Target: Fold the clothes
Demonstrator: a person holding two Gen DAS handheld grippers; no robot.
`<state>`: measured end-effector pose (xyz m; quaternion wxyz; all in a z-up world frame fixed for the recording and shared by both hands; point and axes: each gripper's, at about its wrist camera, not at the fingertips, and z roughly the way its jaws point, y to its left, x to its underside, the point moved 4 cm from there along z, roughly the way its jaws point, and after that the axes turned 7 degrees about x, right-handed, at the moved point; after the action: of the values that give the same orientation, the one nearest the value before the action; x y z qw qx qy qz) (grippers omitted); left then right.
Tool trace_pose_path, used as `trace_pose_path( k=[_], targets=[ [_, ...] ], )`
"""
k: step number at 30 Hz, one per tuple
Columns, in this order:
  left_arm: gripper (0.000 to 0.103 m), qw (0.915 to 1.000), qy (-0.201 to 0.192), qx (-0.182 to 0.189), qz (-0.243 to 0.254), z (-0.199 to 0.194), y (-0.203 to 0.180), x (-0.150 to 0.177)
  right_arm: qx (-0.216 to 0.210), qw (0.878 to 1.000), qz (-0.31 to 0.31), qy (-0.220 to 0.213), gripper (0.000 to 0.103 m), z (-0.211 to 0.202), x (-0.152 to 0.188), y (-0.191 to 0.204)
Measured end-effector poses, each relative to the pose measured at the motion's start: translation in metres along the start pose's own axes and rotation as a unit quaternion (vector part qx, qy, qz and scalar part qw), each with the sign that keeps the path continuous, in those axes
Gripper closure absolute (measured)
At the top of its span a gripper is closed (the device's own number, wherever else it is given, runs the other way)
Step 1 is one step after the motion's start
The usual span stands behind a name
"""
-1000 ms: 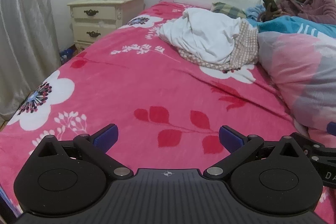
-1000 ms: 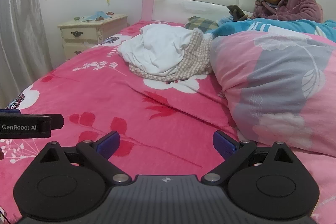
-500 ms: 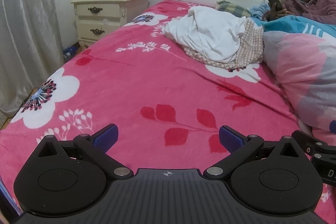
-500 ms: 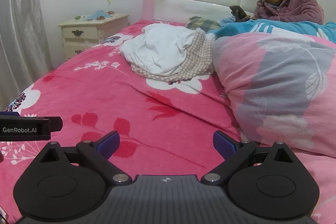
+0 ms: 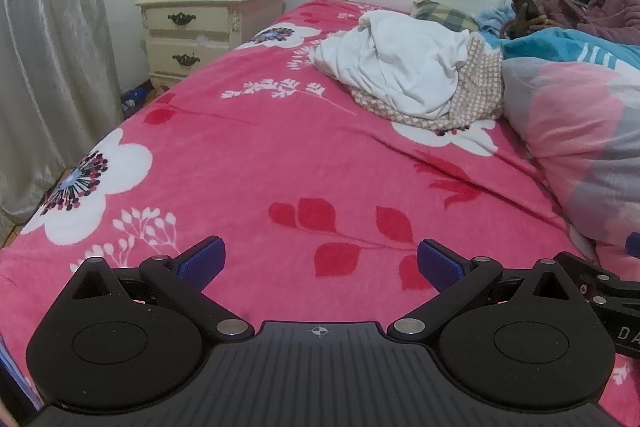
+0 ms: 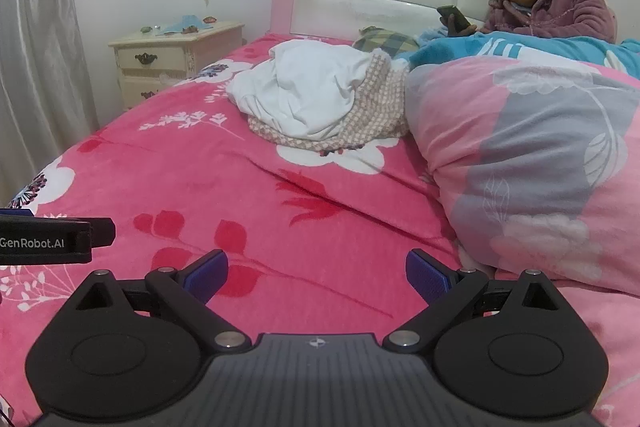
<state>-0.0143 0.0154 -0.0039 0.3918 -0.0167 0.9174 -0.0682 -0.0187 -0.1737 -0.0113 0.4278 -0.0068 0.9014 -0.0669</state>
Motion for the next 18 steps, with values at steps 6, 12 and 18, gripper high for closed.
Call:
trace_pose_path(
  k=[6, 12, 18],
  targets=[
    [0.0, 1.0, 0.001, 0.0, -0.001, 0.001, 0.0, 0.0, 0.001, 1.0, 0.0, -0.001, 0.005, -0.001, 0.0, 0.0],
    [0.0, 1.0, -0.003, 0.006, 0.001, 0.005, 0.0, 0.0, 0.002, 1.0, 0.0, -0.002, 0.005, 0.002, 0.001, -0.001],
    [0.0, 0.9992, -0.024, 0.022, 0.022, 0.022, 0.002, -0.009, -0.021, 0.999, 0.0, -0.043, 0.005, 0.026, -0.012, -0.003]
  ],
)
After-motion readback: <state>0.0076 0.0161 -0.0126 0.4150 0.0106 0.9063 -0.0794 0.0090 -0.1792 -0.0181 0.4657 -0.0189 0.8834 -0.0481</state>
